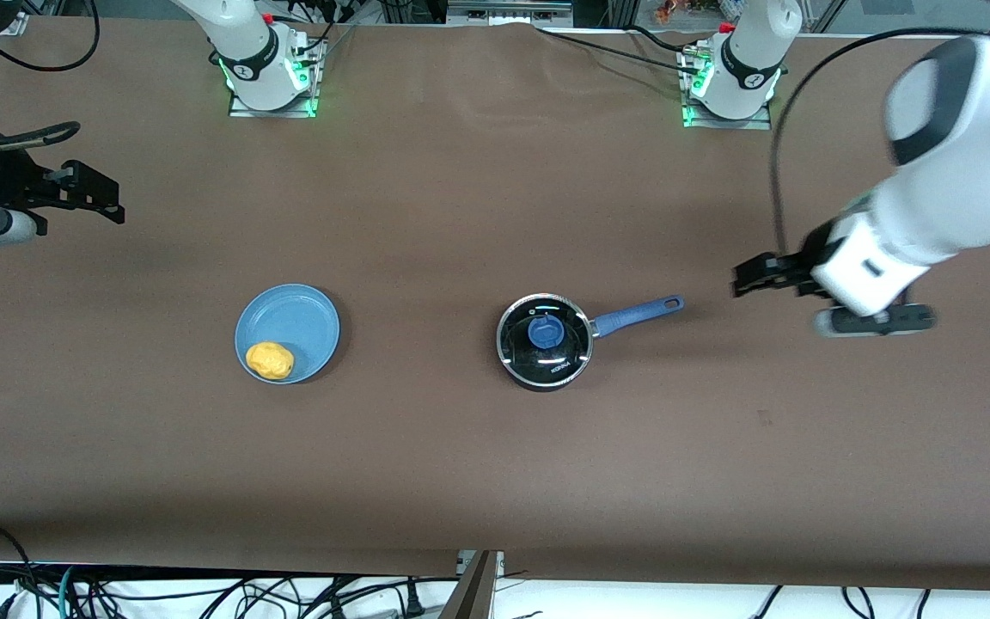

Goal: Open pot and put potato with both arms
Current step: 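Reach the left gripper toward the blue knob of the saucepan lid, then lower the left gripper onto the blue lid knob and grasp it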

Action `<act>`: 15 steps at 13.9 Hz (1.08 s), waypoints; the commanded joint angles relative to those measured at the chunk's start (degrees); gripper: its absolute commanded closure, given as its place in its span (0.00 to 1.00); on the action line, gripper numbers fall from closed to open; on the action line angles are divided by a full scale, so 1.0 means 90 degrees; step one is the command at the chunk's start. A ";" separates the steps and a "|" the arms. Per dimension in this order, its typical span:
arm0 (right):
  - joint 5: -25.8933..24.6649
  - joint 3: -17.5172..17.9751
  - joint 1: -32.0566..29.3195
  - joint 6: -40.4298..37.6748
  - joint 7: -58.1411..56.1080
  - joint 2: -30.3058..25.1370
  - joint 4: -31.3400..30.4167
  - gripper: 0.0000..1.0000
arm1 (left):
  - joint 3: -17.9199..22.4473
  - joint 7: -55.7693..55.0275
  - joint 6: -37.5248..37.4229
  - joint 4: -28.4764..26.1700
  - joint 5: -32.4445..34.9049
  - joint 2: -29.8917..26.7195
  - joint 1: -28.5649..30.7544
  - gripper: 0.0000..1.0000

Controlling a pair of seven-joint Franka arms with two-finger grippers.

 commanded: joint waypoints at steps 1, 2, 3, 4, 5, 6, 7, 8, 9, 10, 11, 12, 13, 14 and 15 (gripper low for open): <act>0.0054 0.0005 -0.0027 -0.0095 0.0050 0.0038 0.0089 0.00 | 0.0076 -0.1006 0.0586 0.0089 0.0223 0.0437 -0.0688 0.00; 0.0054 0.0005 -0.0047 -0.0095 0.0050 0.0048 0.0099 0.00 | 0.0076 -0.1348 0.0772 0.0099 0.0438 0.0641 -0.0932 0.00; 0.0054 0.0005 -0.0066 -0.0095 0.0041 0.0038 0.0089 0.00 | 0.0076 -0.1709 0.0929 0.0119 0.0575 0.0847 -0.1157 0.00; 0.0054 0.0005 -0.0066 -0.0095 0.0040 0.0038 0.0089 0.00 | 0.0076 -0.2090 0.1172 0.0138 0.0615 0.1032 -0.1362 0.00; 0.0054 0.0005 -0.0076 -0.0095 0.0040 0.0048 0.0089 0.00 | 0.0076 -0.2451 0.1503 0.0167 0.0635 0.1198 -0.1587 0.00; 0.0054 0.0005 -0.0066 -0.0095 0.0040 0.0038 0.0089 0.00 | 0.0086 -0.2764 0.1738 0.0177 0.0645 0.1384 -0.1782 0.00; 0.0054 0.0005 -0.0076 -0.0095 0.0040 0.0048 0.0089 0.00 | 0.0096 -0.2932 0.1895 0.0187 0.0703 0.1521 -0.1920 0.00; 0.0054 0.0005 -0.0076 -0.0095 0.0040 0.0048 0.0089 0.00 | 0.0086 -0.3069 0.2042 0.0197 0.0936 0.1629 -0.2027 0.00; 0.0054 0.0005 -0.0076 -0.0095 0.0040 0.0048 0.0089 0.00 | 0.0077 -0.3196 0.2082 0.0226 0.1170 0.1727 -0.2067 0.00; 0.0054 0.0005 -0.0076 -0.0095 0.0040 0.0048 0.0089 0.00 | 0.0076 -0.3275 0.2111 0.0255 0.1308 0.1844 -0.2087 0.00; 0.0054 0.0005 -0.0076 -0.0095 0.0040 0.0048 0.0089 0.00 | 0.0076 -0.3333 0.2237 0.0304 0.1377 0.1951 -0.2164 0.00; 0.0054 0.0005 -0.0076 -0.0095 0.0040 0.0048 0.0089 0.00 | 0.0076 -0.3469 0.2335 0.0314 0.1397 0.2049 -0.2233 0.00; 0.0054 0.0005 -0.0076 -0.0095 0.0040 0.0048 0.0089 0.00 | 0.0086 -0.3722 0.2443 0.0324 0.1407 0.2146 -0.2330 0.00; 0.0054 -0.0005 -0.0076 -0.0095 0.0050 0.0067 0.0089 0.00 | 0.0086 -0.3928 0.2598 0.0334 0.1407 0.2205 -0.2360 0.00; 0.0054 -0.0005 -0.0086 -0.0095 0.0070 0.0077 0.0089 0.00 | 0.0086 -0.4007 0.2687 0.0334 0.1407 0.2264 -0.2409 0.00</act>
